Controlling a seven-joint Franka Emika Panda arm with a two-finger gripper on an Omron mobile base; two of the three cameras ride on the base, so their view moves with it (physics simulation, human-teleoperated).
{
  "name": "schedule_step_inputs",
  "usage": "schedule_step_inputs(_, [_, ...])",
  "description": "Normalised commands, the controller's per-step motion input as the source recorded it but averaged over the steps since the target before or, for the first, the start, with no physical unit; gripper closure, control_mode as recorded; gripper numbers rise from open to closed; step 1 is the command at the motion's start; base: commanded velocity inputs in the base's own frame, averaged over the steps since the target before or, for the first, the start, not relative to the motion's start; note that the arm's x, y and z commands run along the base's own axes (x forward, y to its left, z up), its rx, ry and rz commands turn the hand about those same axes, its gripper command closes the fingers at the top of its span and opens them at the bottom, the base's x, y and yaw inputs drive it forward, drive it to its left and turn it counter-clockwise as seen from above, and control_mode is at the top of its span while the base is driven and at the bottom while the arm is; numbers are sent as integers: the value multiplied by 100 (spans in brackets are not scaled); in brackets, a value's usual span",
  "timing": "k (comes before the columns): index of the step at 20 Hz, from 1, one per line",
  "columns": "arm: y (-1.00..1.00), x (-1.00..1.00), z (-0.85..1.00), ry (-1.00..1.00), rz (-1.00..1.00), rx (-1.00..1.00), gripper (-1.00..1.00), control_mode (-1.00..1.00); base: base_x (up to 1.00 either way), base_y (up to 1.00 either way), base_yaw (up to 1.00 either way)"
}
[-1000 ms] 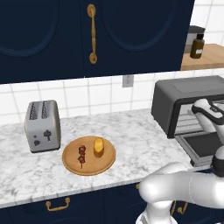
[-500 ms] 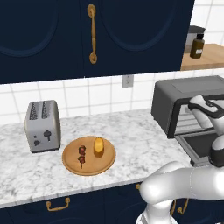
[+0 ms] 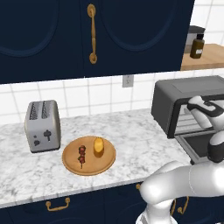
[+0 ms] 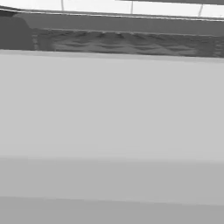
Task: Pick up the kebab skewer and baguette bread, and place them inside the toaster oven. Close the toaster oven door and start by setting the timer.
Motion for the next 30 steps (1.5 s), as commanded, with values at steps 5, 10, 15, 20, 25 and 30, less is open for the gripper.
schedule_step_inputs(5, [-2, 3, -16, 0, 0, 1, -100, -100, 0, 0, 0])
schedule_step_inputs(10, [-10, 2, -7, 0, 0, 0, -100, -100, 0, 0, 0])
schedule_step_inputs(15, [-2, 9, 0, 1, 0, 1, -100, -100, 0, 0, 0])
schedule_step_inputs(20, [0, 4, -5, 5, 0, 0, -100, -100, 0, 0, 0])
schedule_step_inputs(25, [0, 0, -16, 4, 0, 0, -100, -100, 0, 0, 0])
schedule_step_inputs(30, [0, 0, -26, 1, 0, 0, -100, -100, 0, 0, 0])
